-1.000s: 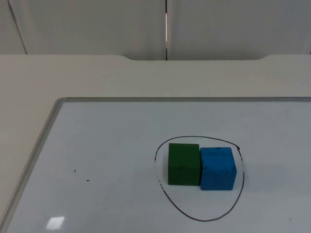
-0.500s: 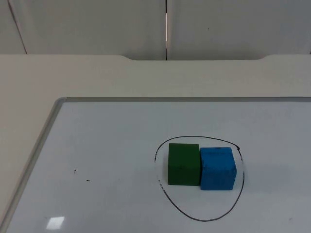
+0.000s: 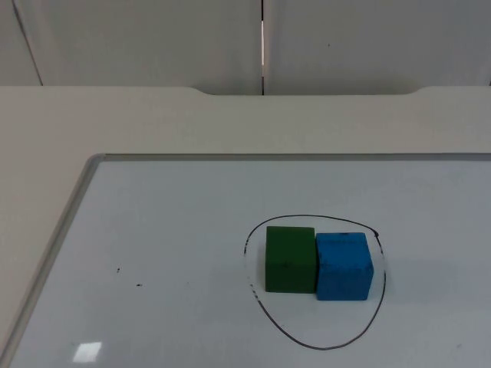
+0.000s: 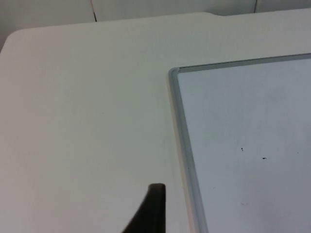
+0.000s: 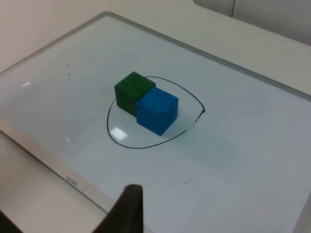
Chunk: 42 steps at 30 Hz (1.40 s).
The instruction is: Push the two cubes into the marked area.
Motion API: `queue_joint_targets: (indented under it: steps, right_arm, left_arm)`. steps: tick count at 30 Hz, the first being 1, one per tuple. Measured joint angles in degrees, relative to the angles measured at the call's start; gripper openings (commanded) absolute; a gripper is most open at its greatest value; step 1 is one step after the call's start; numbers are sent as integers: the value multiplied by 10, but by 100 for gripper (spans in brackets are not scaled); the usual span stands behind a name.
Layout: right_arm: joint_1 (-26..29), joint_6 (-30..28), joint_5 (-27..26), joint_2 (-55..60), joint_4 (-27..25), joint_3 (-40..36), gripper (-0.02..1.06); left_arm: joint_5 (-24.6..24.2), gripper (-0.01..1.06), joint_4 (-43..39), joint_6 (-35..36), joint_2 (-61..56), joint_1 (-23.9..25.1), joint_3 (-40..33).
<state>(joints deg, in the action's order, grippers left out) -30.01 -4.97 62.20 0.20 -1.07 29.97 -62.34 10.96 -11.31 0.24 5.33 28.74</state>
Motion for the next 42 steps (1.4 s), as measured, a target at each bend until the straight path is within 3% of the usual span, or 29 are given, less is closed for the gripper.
queue_joint_targets:
  steps: [9, 11, 14, 42]
  right_arm:
    - [0, 0, 0, 0, 0, 0, 102]
    - [0, 0, 0, 0, 0, 0, 102]
    - [0, 0, 0, 0, 0, 0, 105]
    - [0, 4, 0, 0, 0, 0, 105]
  left_arm:
    - [0, 89, 1, 0, 0, 0, 0]
    - [0, 92, 1, 0, 0, 0, 0]
    - [0, 105, 1, 0, 0, 0, 0]
    - [0, 105, 1, 0, 0, 0, 0]
